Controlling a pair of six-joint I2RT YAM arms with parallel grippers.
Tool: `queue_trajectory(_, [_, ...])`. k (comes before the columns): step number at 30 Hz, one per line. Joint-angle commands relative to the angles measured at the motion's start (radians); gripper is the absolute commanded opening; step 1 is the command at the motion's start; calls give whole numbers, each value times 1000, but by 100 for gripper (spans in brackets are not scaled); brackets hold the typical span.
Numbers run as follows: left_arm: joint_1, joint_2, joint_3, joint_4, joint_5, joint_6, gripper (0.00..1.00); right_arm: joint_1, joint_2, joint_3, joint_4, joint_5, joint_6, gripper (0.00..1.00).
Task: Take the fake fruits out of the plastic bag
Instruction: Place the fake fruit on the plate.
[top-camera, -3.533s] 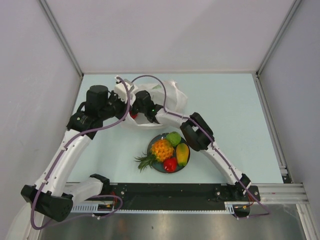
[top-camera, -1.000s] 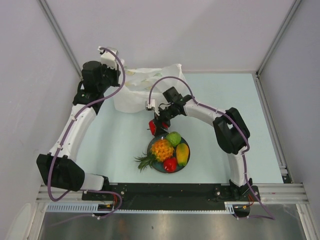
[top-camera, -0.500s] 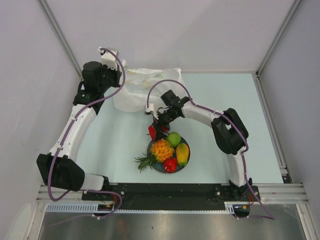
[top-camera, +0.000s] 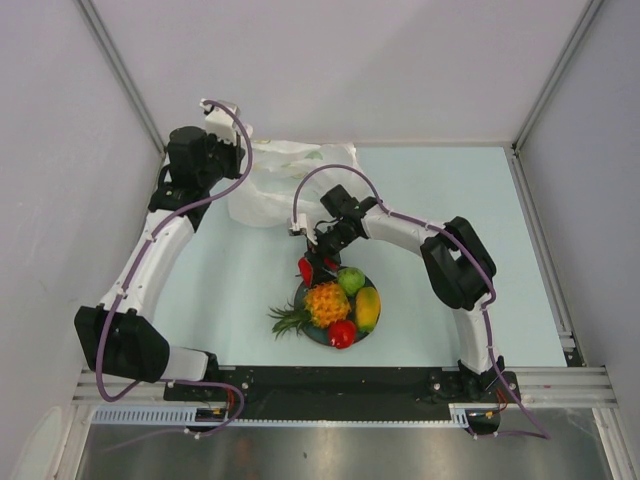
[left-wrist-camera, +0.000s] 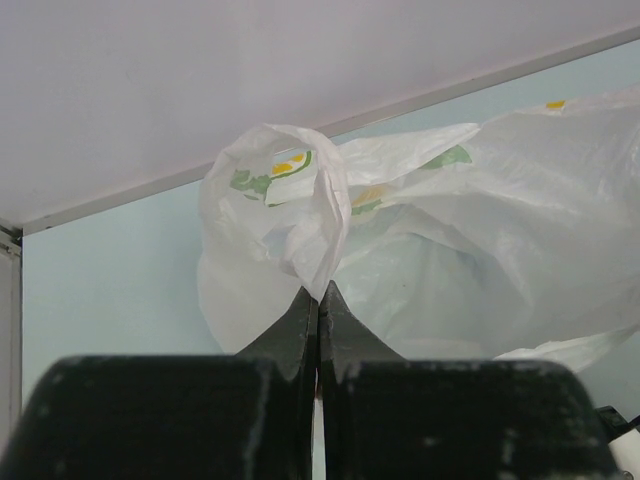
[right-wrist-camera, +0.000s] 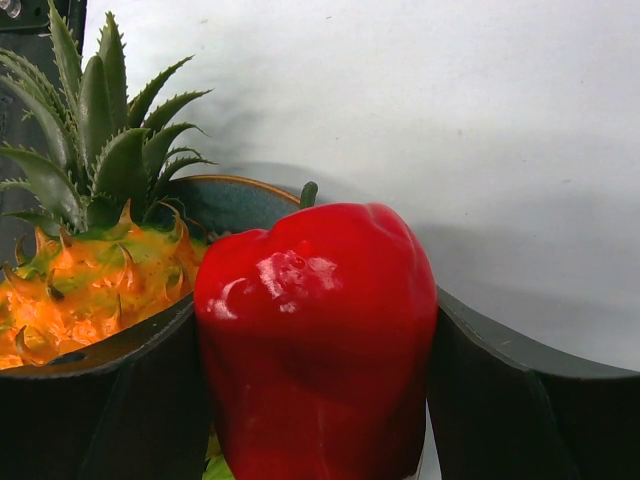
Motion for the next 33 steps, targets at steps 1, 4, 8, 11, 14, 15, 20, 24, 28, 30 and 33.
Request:
queue_trajectory(1, [9,-30,-1,30,25,-13,0,6,4,-9,-8,-14,-14,41])
queue_trajectory(4, [9,-27,0,32,28,-14,0,6,1,-17,-8,-7,-14,43])
queue_trajectory(8, [9,-22,5,33,34,-14,0,2,-5,-18,-21,-6,-23,50])
queue_trajectory(11, [9,-16,3,36,35,-17,0,-2,-19,-18,-42,-10,-40,60])
queue_trajectory(14, [9,-11,5,42,40,-20,0,-5,-7,9,-93,-7,-63,67])
queue_trajectory(15, [9,-8,8,42,43,-22,0,-7,-4,16,-111,-10,-69,71])
queue_trajectory(20, [8,1,13,44,52,-28,0,-10,-14,23,-110,-21,-68,91])
queue_trajectory(24, [9,6,16,44,54,-28,0,-8,-18,46,-110,-36,-56,98])
queue_trajectory(28, [9,12,14,49,55,-28,0,-8,-13,89,-134,-40,-53,100])
queue_trajectory(30, [9,12,16,50,57,-30,0,-10,-10,108,-149,-44,-57,100])
queue_trajectory(33, [9,15,14,52,57,-30,0,-11,-13,132,-171,-50,-66,100])
